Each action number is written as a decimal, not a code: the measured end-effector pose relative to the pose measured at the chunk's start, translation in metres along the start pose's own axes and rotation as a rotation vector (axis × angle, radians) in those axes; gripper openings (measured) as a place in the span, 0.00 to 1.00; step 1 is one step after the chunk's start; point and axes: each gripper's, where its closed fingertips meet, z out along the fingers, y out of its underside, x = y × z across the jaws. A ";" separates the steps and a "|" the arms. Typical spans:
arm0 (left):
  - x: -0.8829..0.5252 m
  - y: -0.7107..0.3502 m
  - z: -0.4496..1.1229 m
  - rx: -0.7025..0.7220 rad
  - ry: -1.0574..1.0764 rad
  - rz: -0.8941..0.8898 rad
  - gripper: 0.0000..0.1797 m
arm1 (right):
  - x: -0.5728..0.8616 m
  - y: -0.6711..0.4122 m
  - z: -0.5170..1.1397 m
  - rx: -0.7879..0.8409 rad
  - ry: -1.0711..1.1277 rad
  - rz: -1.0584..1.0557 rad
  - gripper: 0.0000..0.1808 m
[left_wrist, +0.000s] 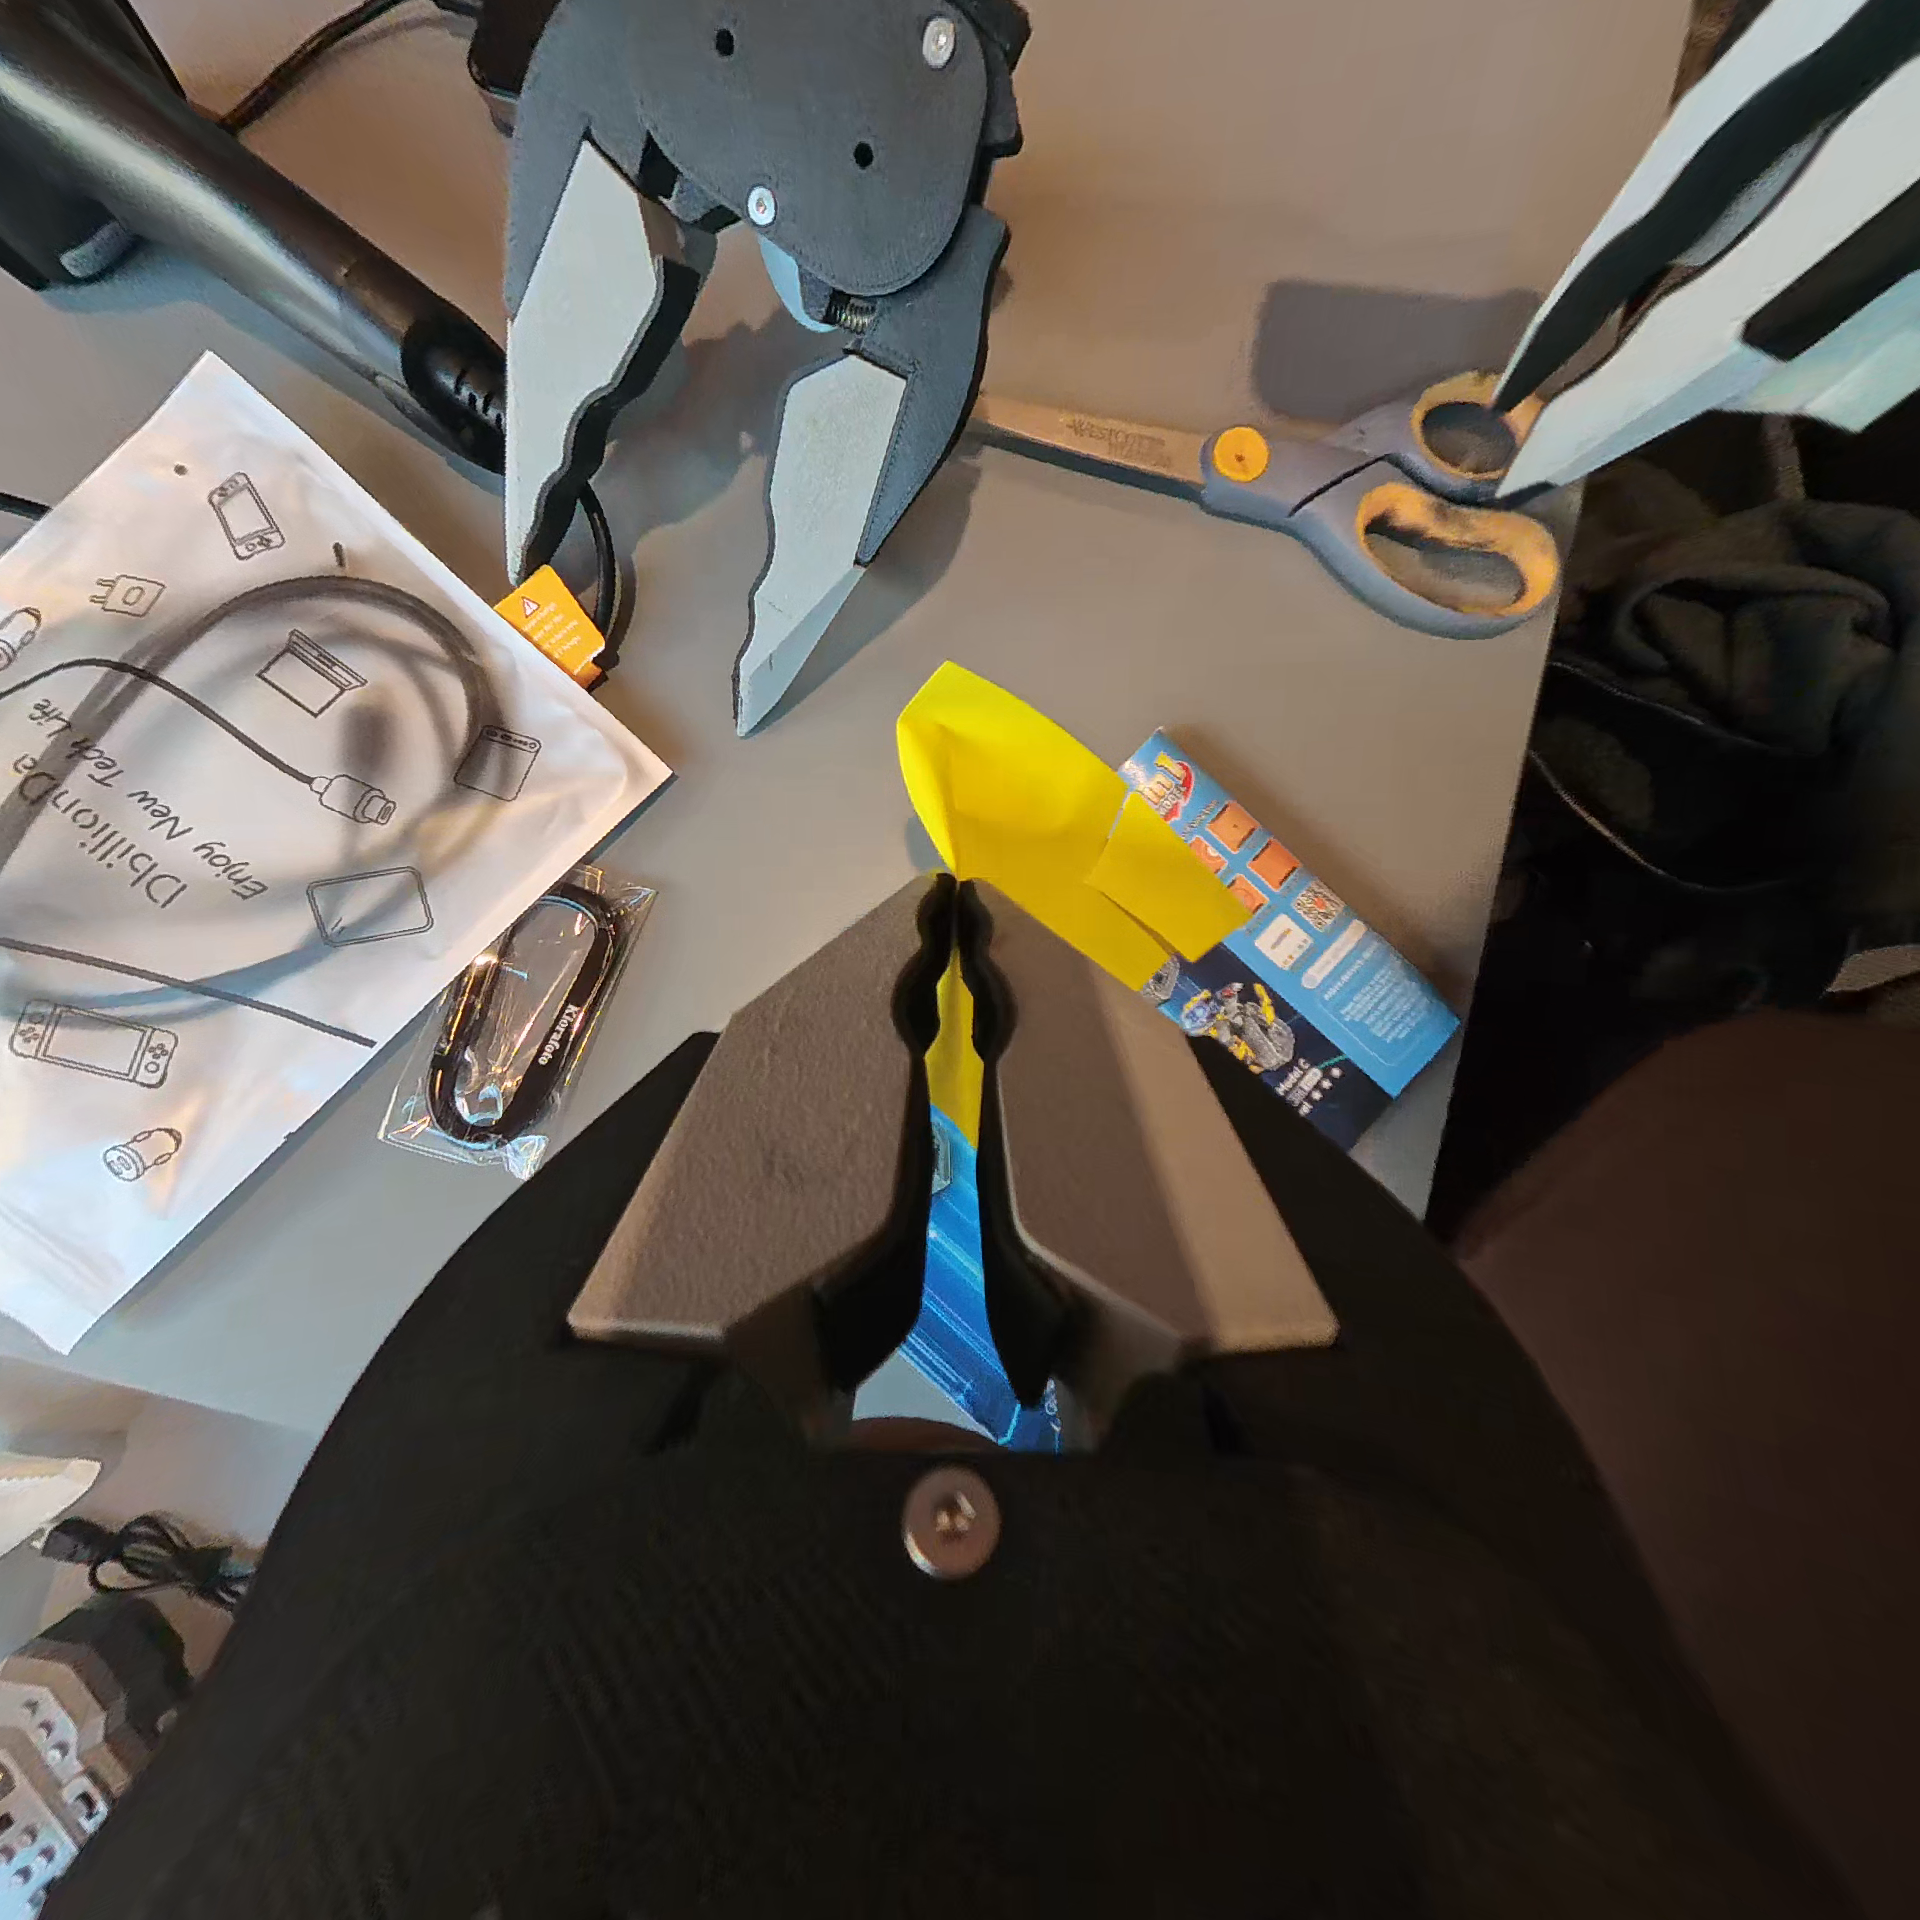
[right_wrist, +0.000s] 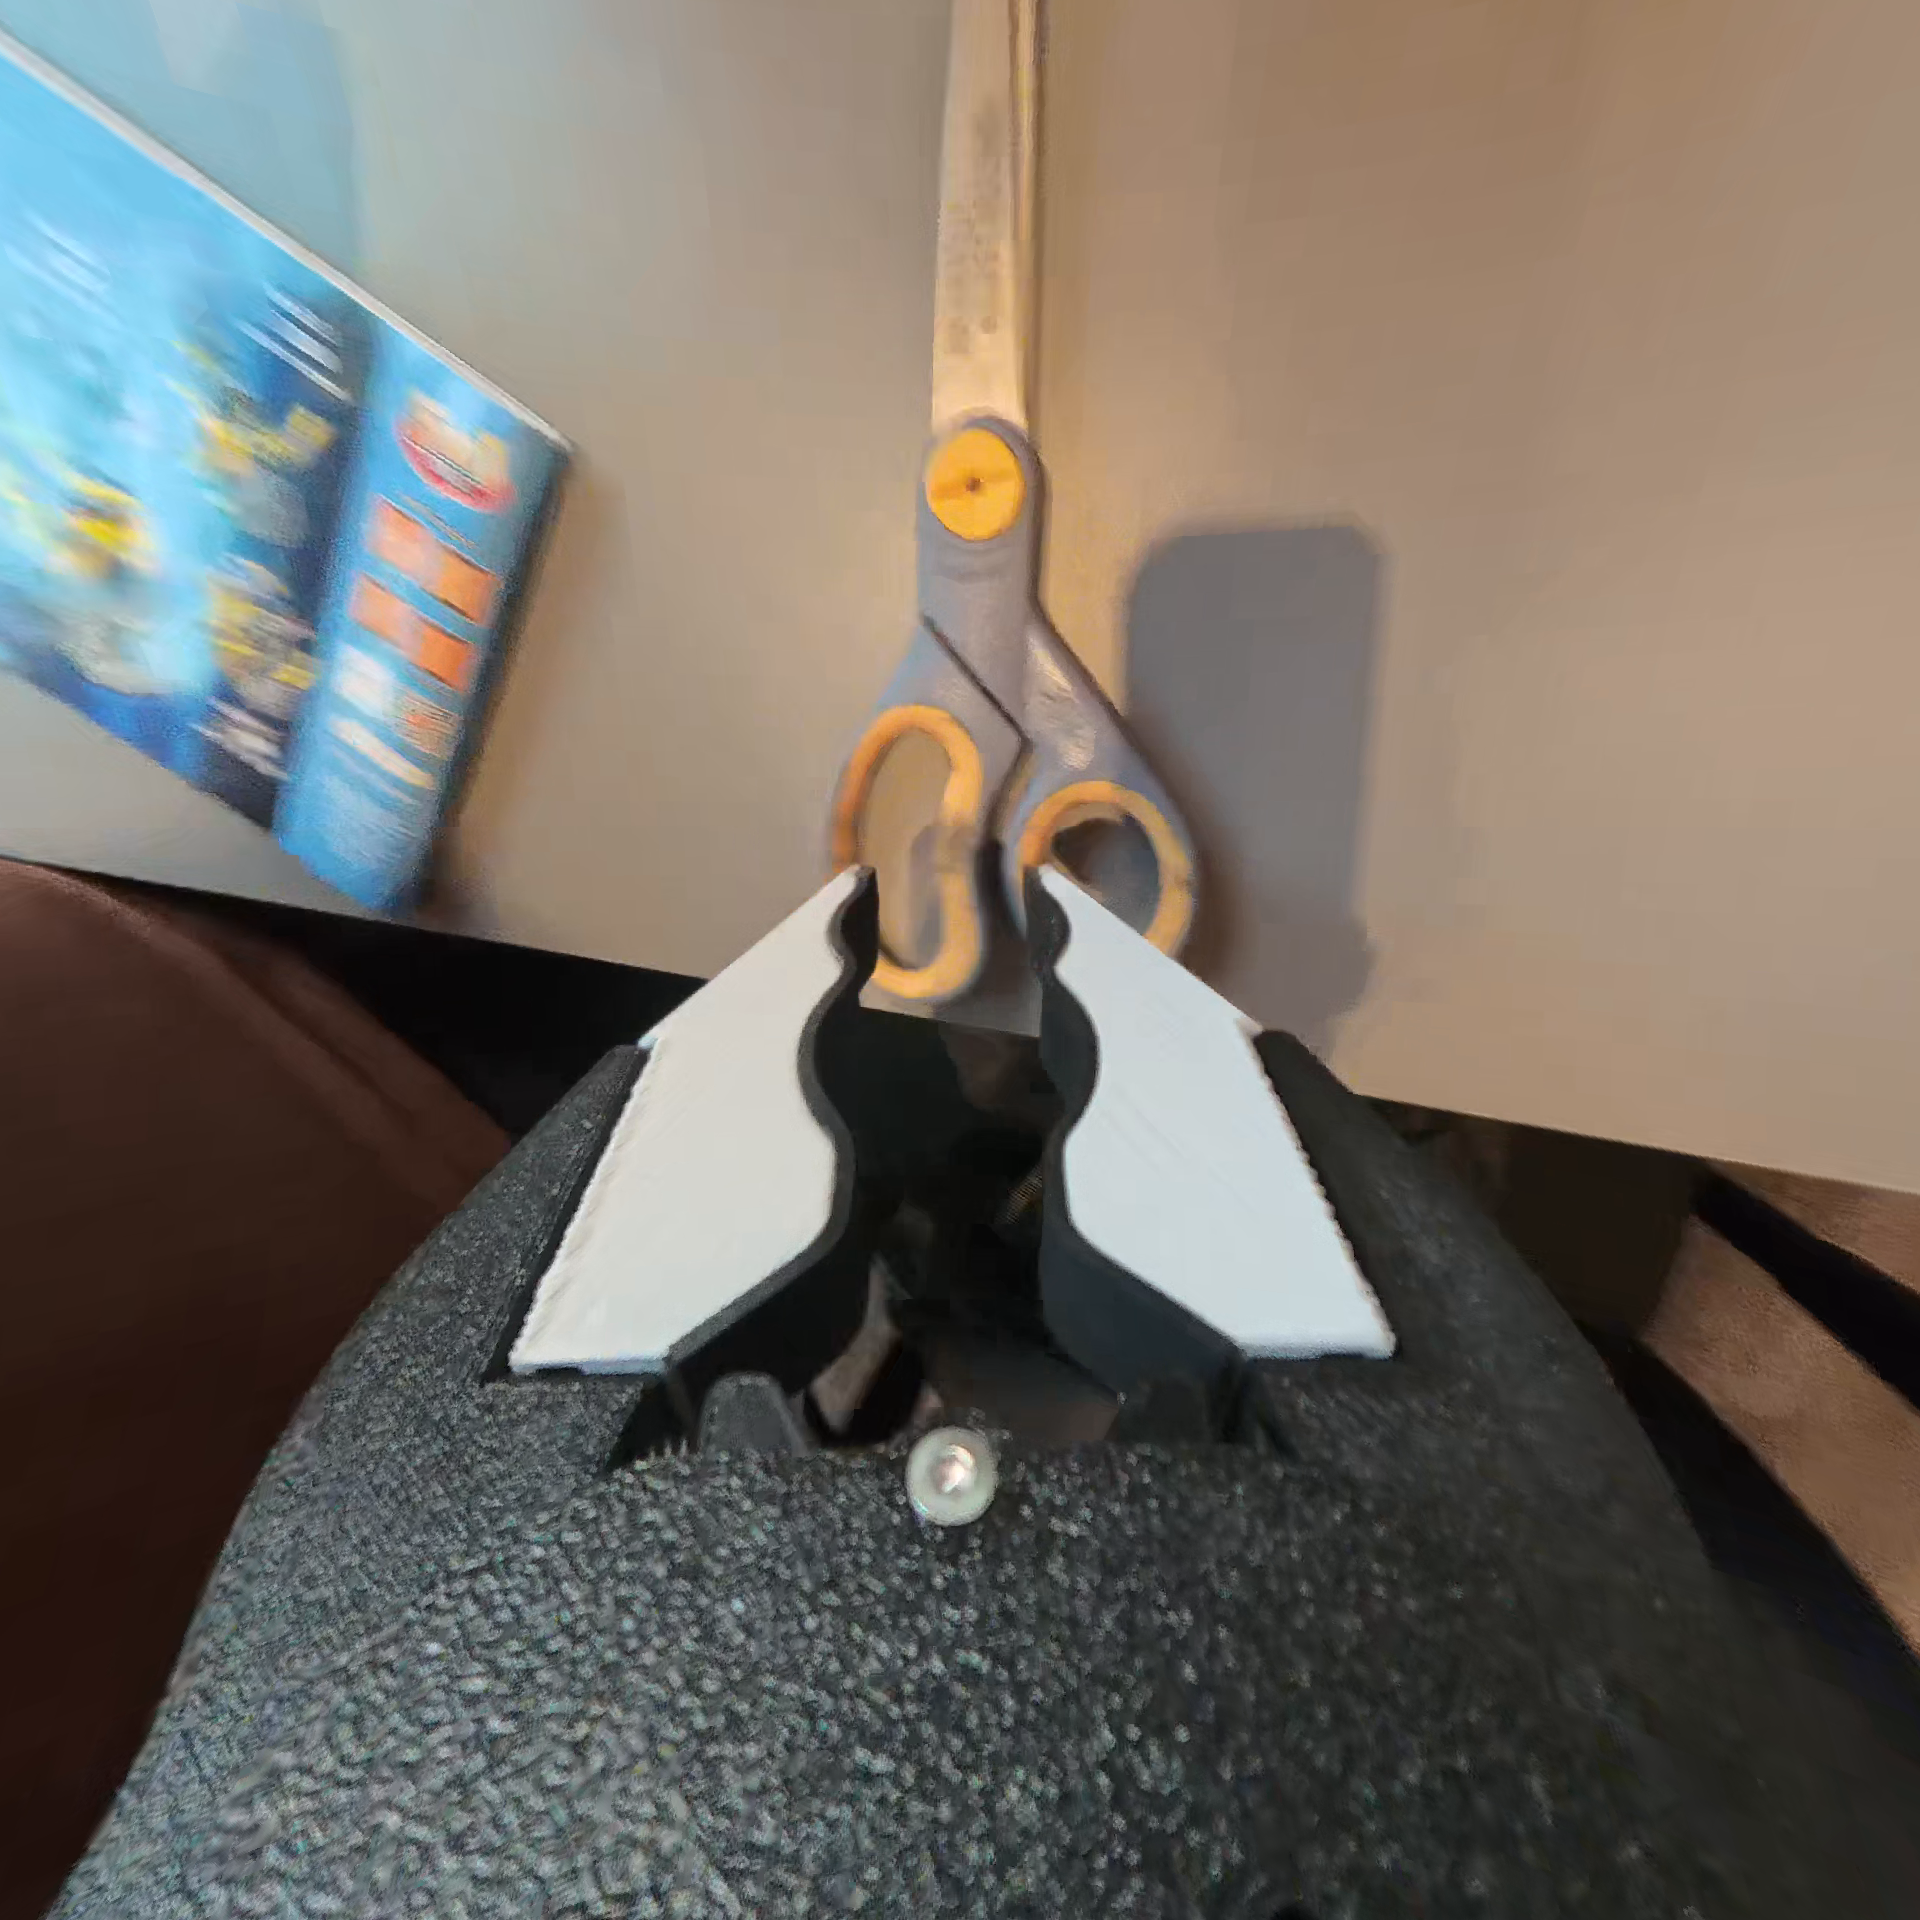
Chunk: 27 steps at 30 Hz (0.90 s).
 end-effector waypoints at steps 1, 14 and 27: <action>0.001 -0.001 -0.003 0.011 0.002 0.001 0.00 | -0.013 -0.007 -0.006 0.053 -0.050 0.031 0.15; 0.008 -0.002 -0.028 0.066 0.027 0.016 0.00 | -0.178 -0.085 -0.026 0.318 -0.628 0.186 0.19; -0.015 0.007 -0.037 0.068 -0.053 -0.020 0.00 | -0.147 -0.080 -0.006 0.280 -0.460 0.121 0.00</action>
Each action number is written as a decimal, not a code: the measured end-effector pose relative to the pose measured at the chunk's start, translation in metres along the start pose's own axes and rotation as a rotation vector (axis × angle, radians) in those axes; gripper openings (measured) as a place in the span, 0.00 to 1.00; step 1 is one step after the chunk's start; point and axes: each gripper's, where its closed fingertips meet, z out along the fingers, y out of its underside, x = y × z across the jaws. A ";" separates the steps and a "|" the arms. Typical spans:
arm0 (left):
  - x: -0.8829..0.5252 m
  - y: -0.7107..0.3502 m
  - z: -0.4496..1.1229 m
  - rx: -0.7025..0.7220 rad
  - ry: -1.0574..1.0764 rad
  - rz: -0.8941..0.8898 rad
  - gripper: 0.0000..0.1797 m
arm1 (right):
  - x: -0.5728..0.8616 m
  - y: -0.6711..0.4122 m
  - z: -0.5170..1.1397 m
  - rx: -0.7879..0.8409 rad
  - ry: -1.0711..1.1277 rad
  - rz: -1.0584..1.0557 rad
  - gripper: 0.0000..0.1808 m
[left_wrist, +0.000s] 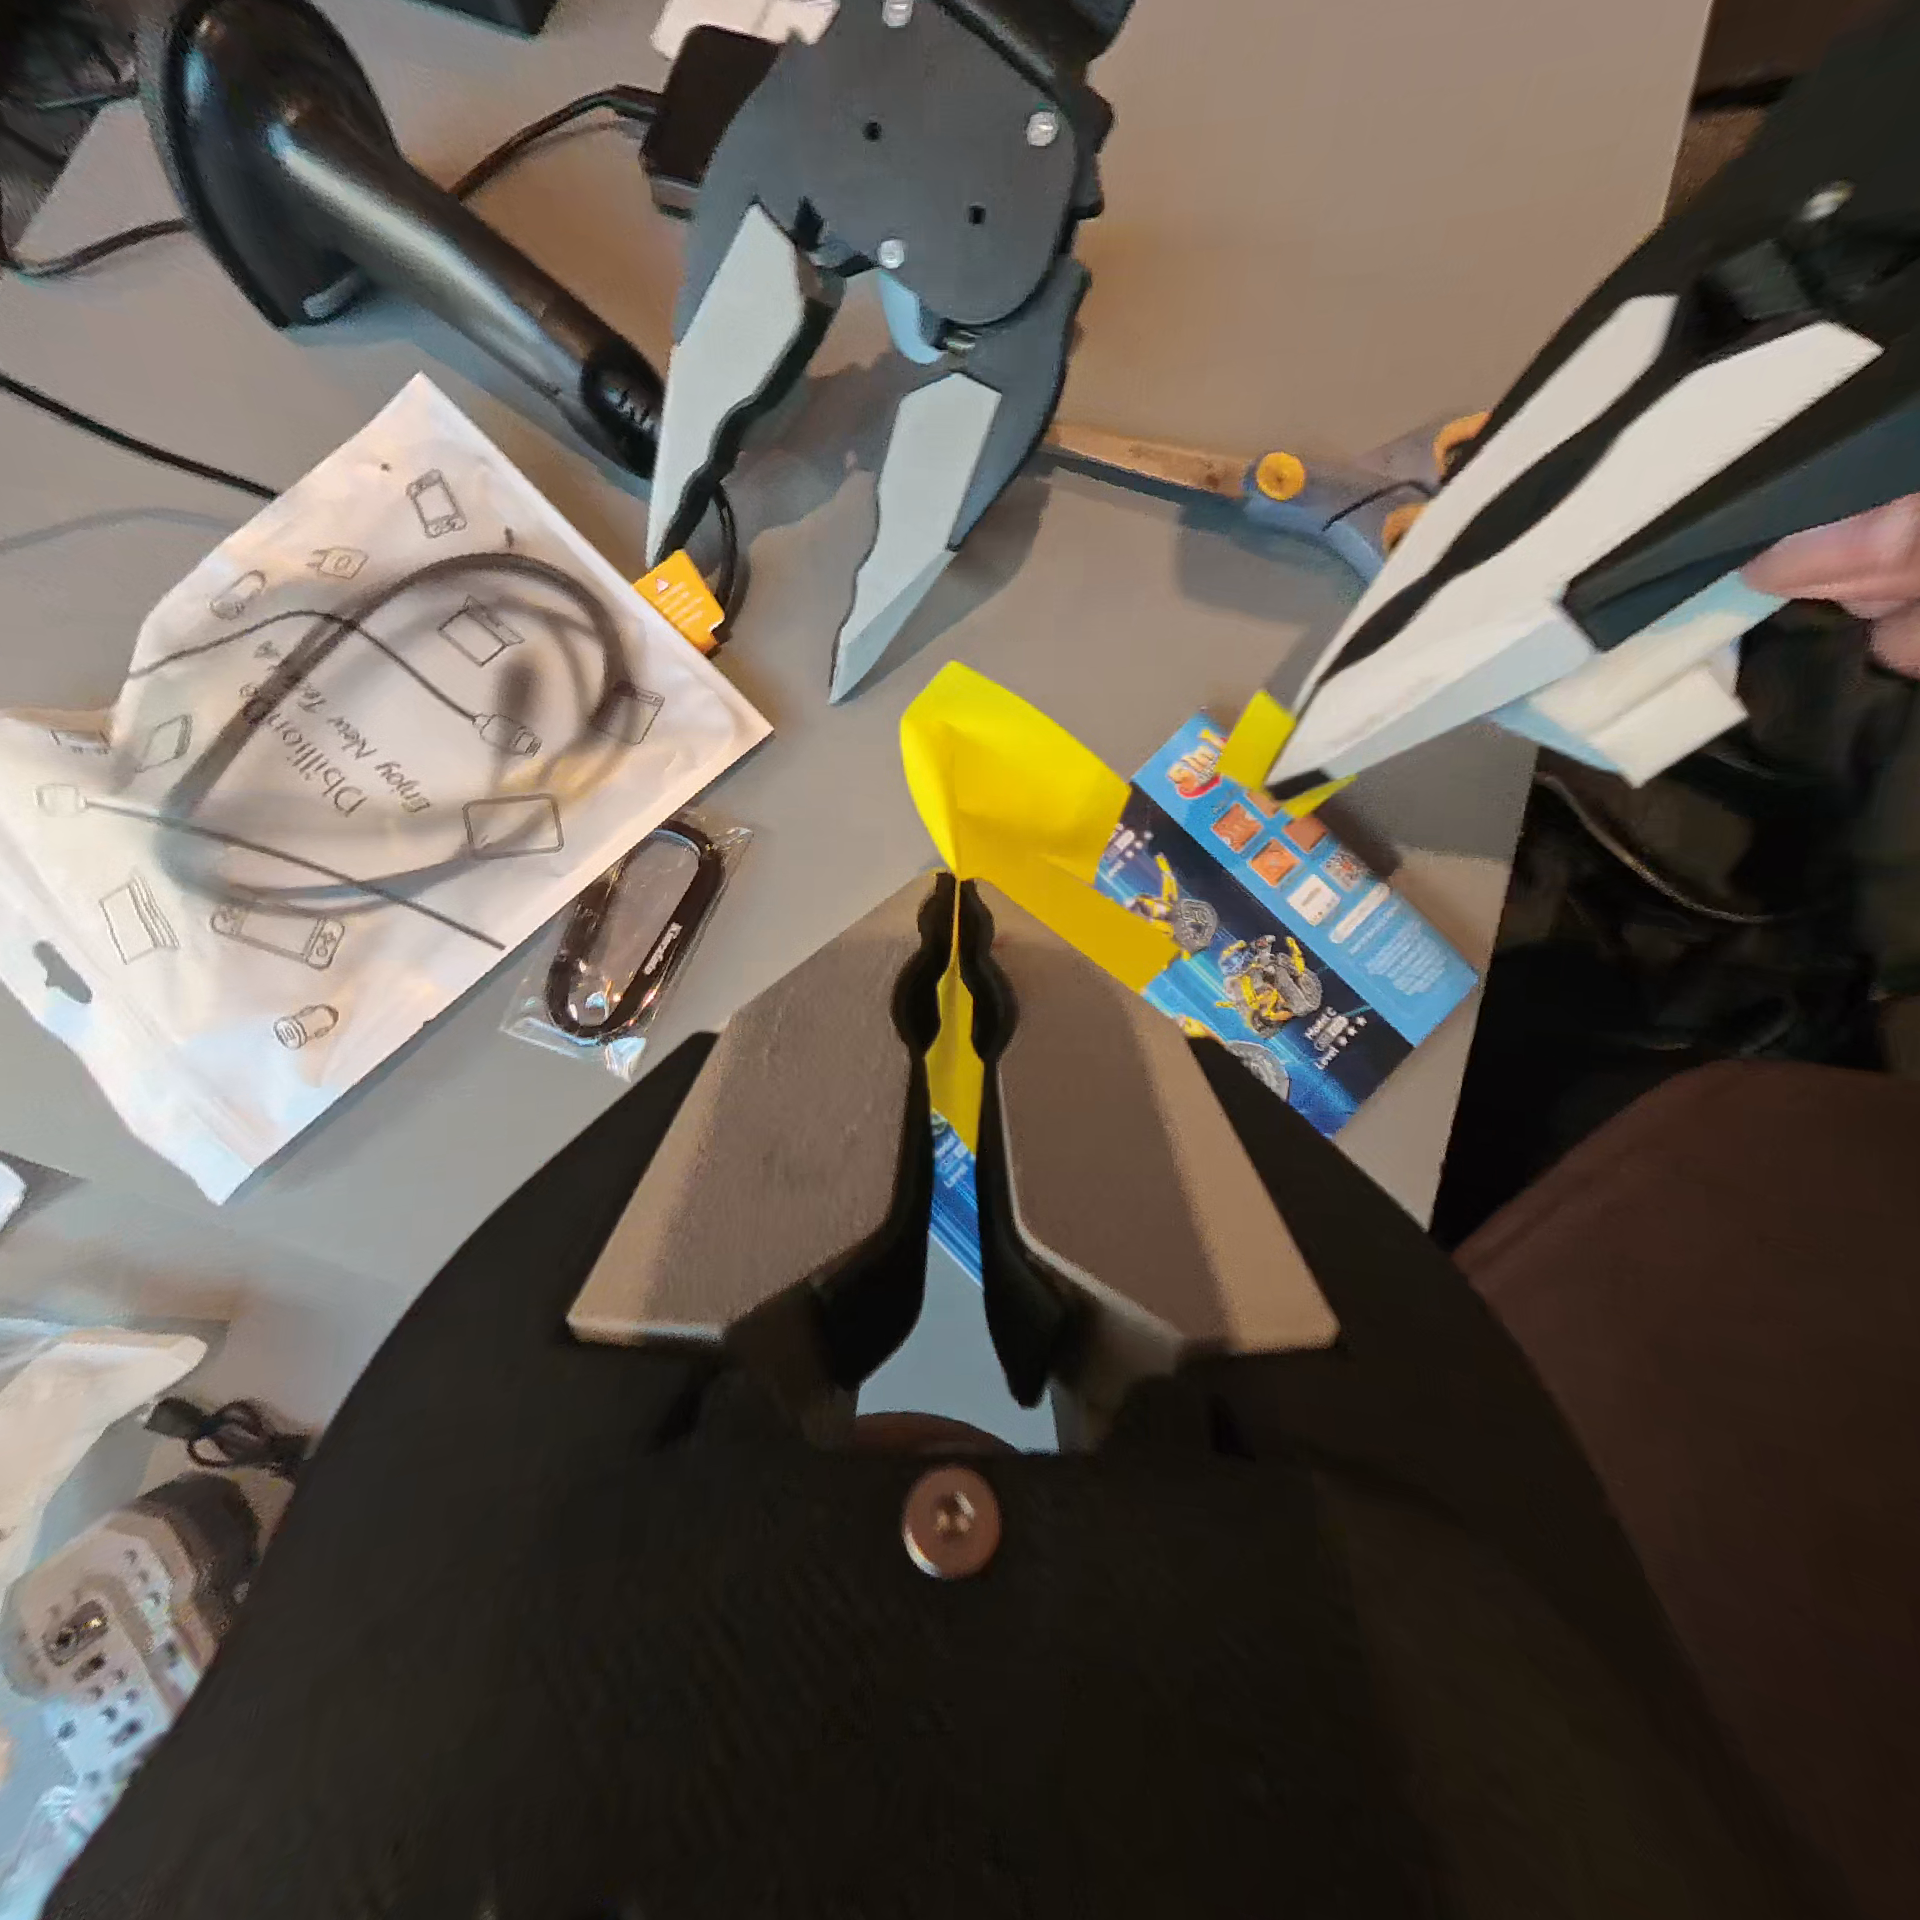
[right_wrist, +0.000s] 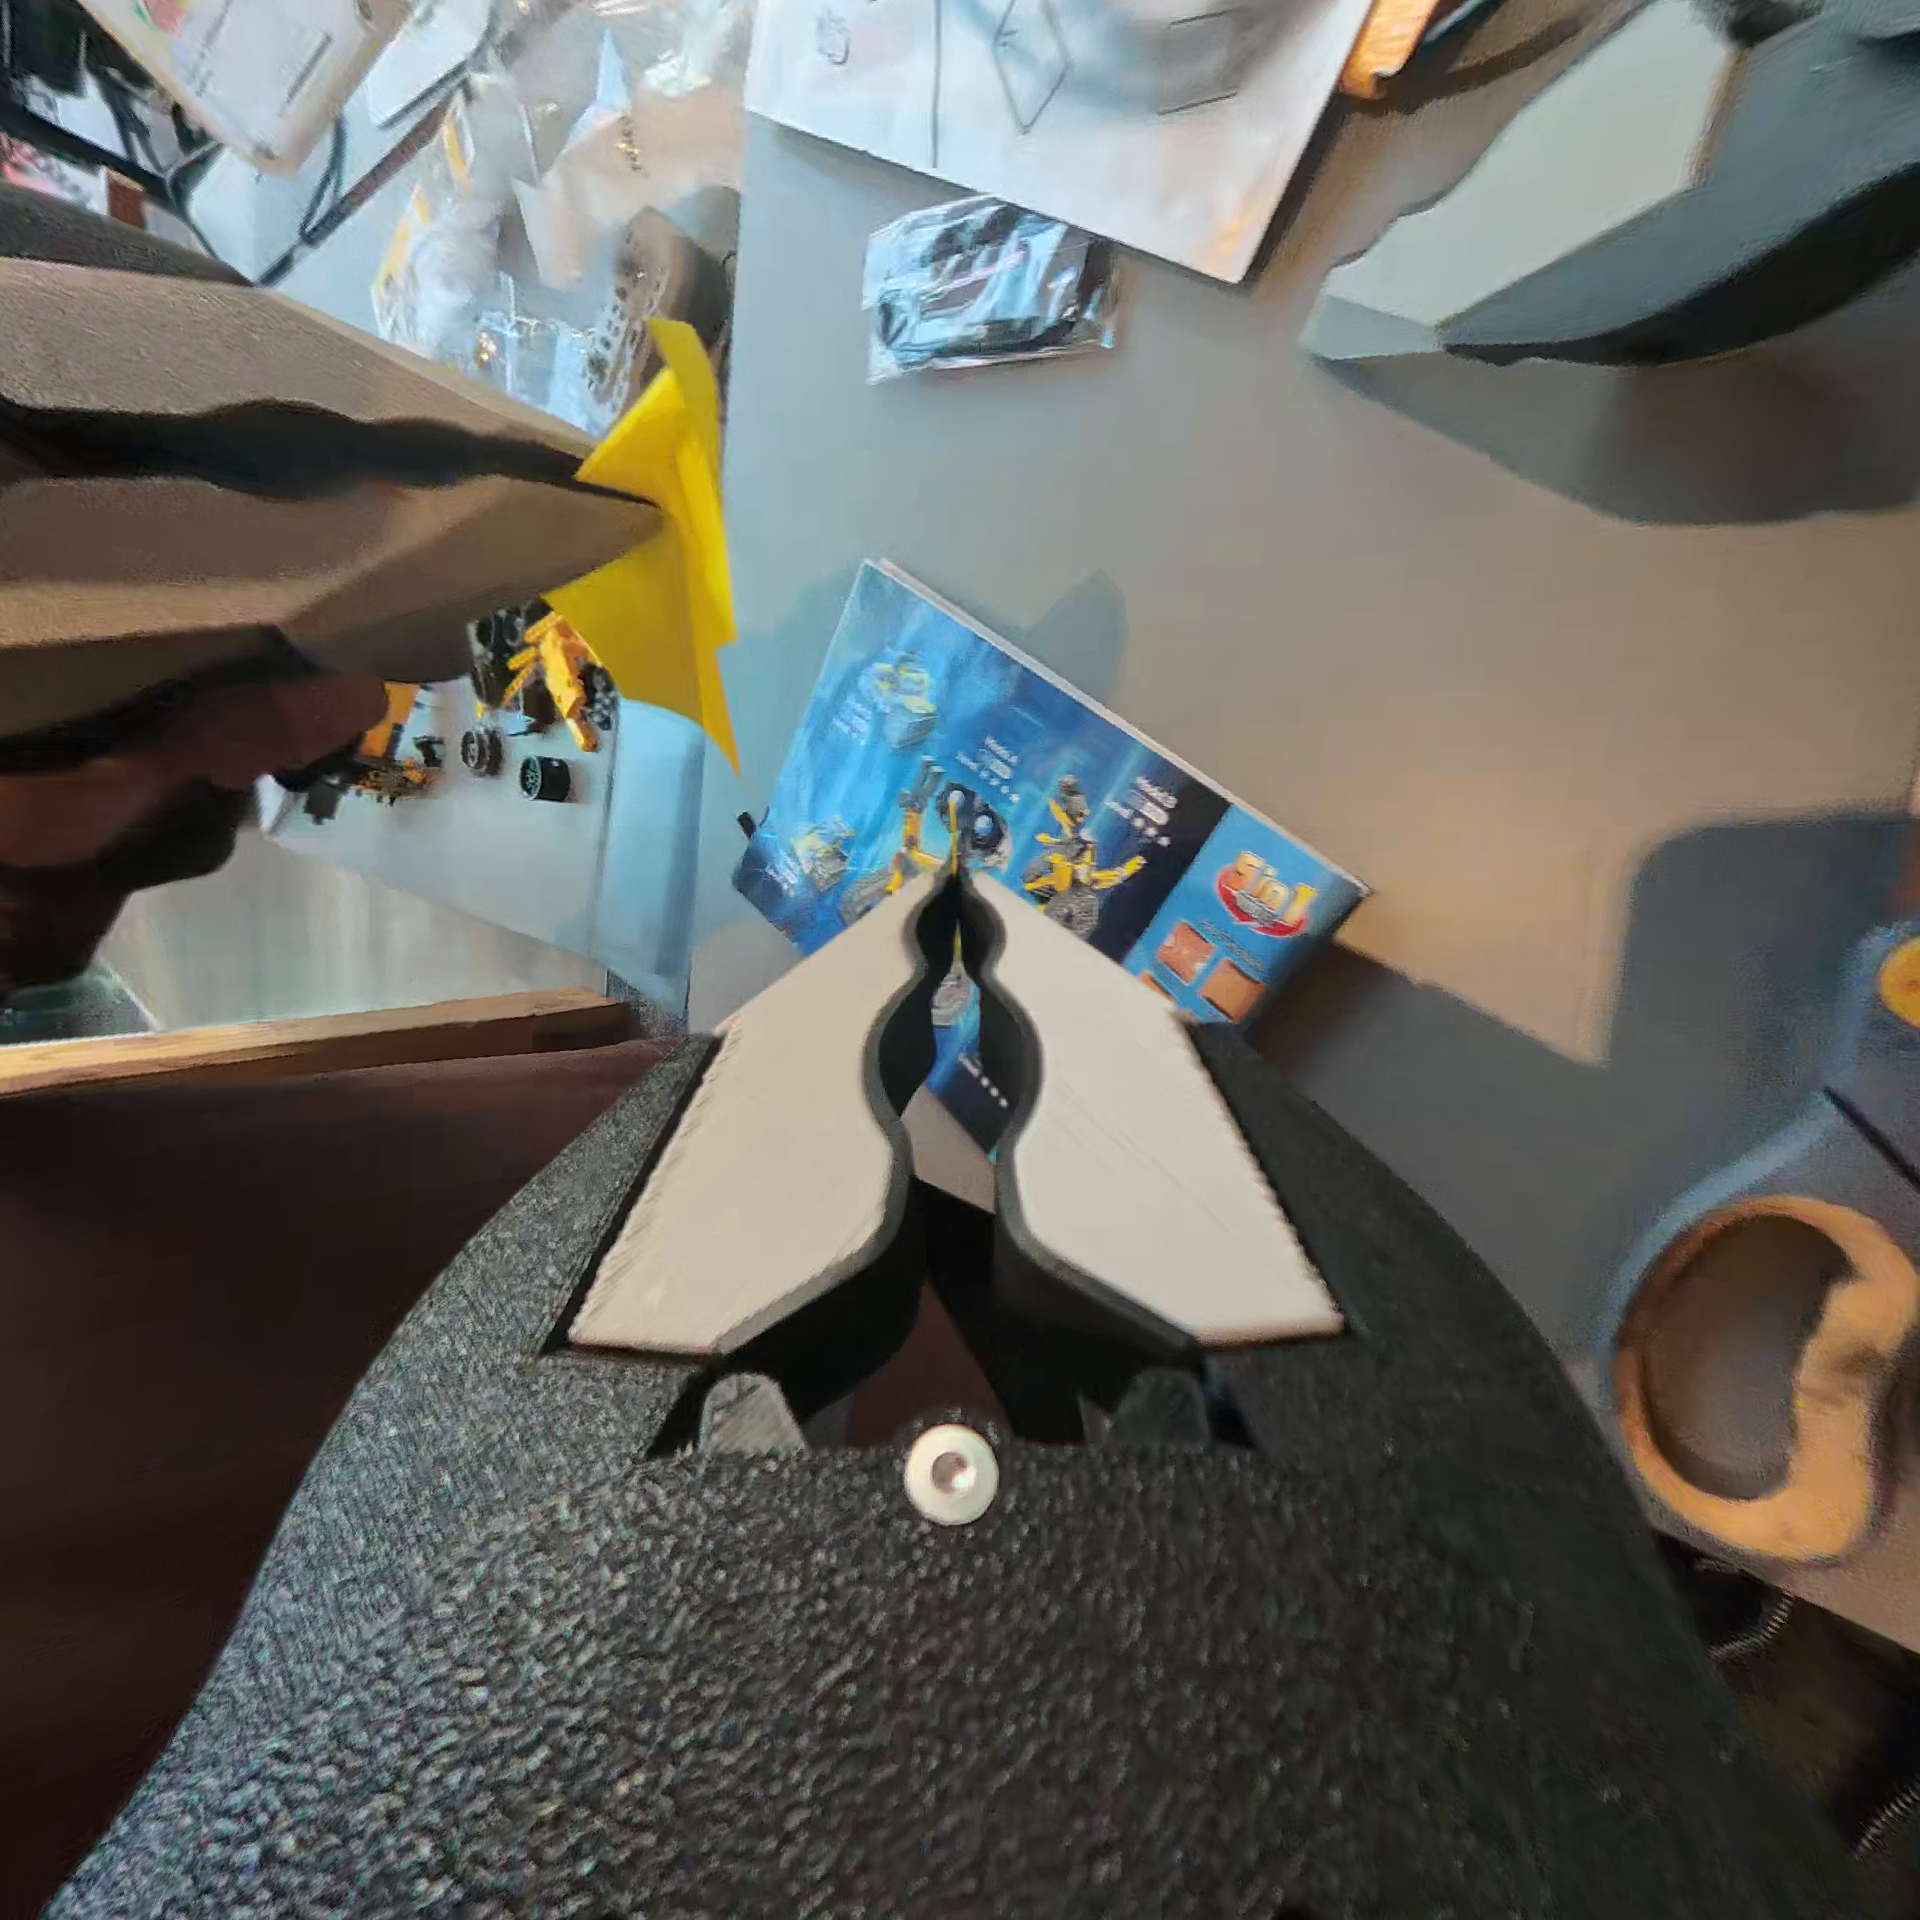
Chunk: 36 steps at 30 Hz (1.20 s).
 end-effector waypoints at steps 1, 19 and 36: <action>-0.004 0.001 -0.001 0.000 0.009 -0.032 0.00 | 0.003 0.000 -0.004 0.006 -0.003 0.003 0.00; 0.007 0.062 0.048 -0.273 0.050 -0.102 0.17 | 0.029 0.018 0.041 -0.150 -0.040 -0.035 0.00; 0.013 0.083 0.021 -0.280 -0.123 0.064 0.50 | 0.014 0.036 0.041 -0.220 0.117 -0.406 0.37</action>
